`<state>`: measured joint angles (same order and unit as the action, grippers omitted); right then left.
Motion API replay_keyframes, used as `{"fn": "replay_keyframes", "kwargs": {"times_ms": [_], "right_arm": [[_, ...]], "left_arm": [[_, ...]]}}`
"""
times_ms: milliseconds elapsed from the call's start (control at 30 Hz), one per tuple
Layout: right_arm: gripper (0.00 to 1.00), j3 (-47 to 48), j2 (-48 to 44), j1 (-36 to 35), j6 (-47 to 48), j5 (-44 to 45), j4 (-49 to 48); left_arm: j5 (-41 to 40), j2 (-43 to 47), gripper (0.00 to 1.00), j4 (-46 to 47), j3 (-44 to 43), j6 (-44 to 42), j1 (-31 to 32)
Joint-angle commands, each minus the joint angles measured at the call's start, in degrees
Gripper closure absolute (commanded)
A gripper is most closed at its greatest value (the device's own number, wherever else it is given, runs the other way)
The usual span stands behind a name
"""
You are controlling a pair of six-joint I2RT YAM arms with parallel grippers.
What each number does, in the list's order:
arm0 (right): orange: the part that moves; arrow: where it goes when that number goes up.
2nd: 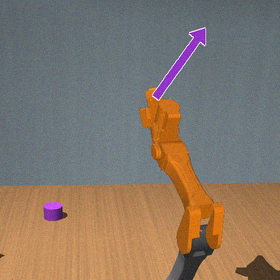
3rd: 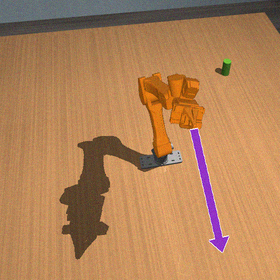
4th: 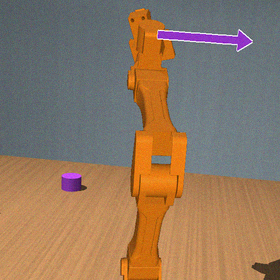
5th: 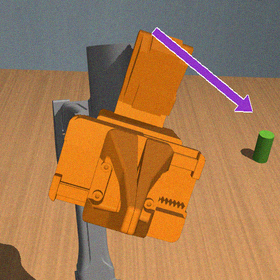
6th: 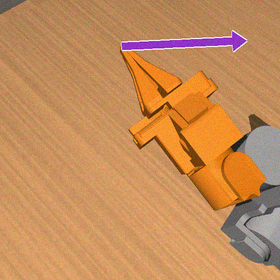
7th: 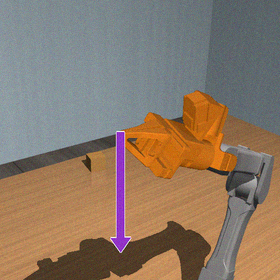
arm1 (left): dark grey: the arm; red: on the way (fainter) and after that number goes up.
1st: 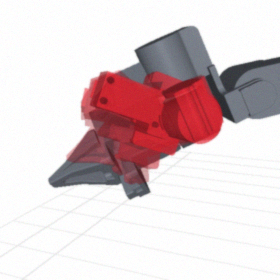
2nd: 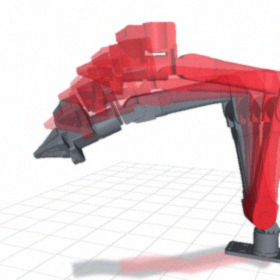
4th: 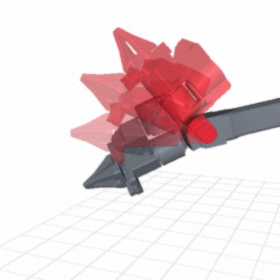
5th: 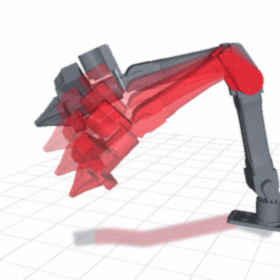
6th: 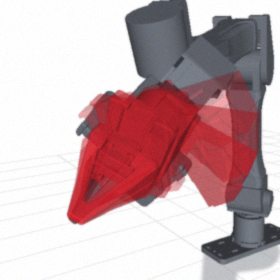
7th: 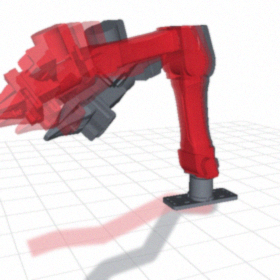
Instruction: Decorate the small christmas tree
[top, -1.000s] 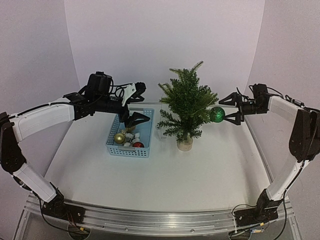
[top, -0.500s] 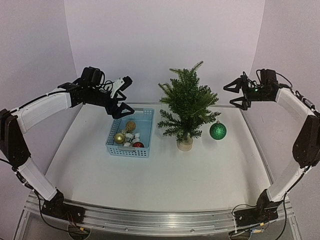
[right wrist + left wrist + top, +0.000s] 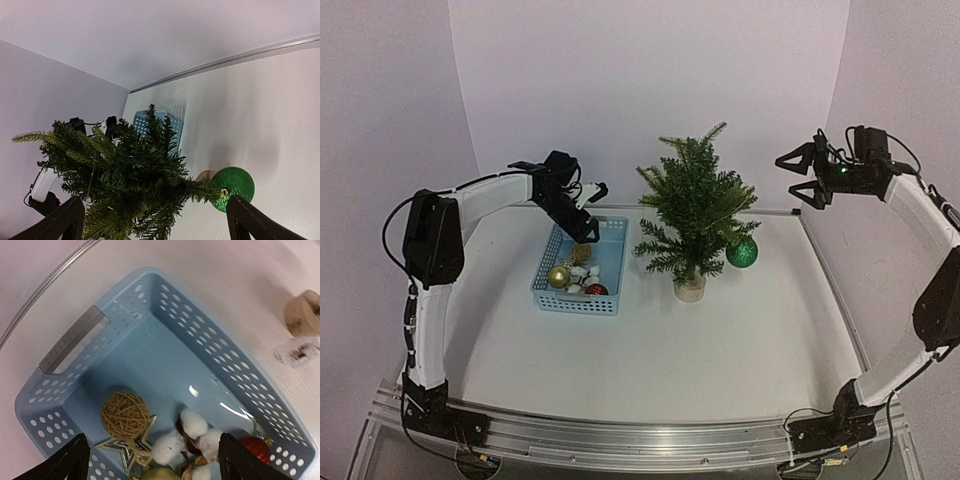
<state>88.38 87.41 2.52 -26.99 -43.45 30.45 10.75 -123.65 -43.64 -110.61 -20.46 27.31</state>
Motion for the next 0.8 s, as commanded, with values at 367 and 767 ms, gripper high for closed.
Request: {"fn": "replay_keyframes", "kwargs": {"times_ms": [367, 767], "right_arm": [[0.02, -3.6, -7.6, -0.2, -3.1, 1.6, -2.1], [0.02, -4.6, -8.3, -0.2, -3.0, 0.8, -2.7]], "left_arm": [[-10.2, -13.1, 0.18, -5.1, -9.6, 6.2, -0.2], [-11.6, -14.2, 0.37, -1.2, -9.0, 7.1, -0.3]]}}
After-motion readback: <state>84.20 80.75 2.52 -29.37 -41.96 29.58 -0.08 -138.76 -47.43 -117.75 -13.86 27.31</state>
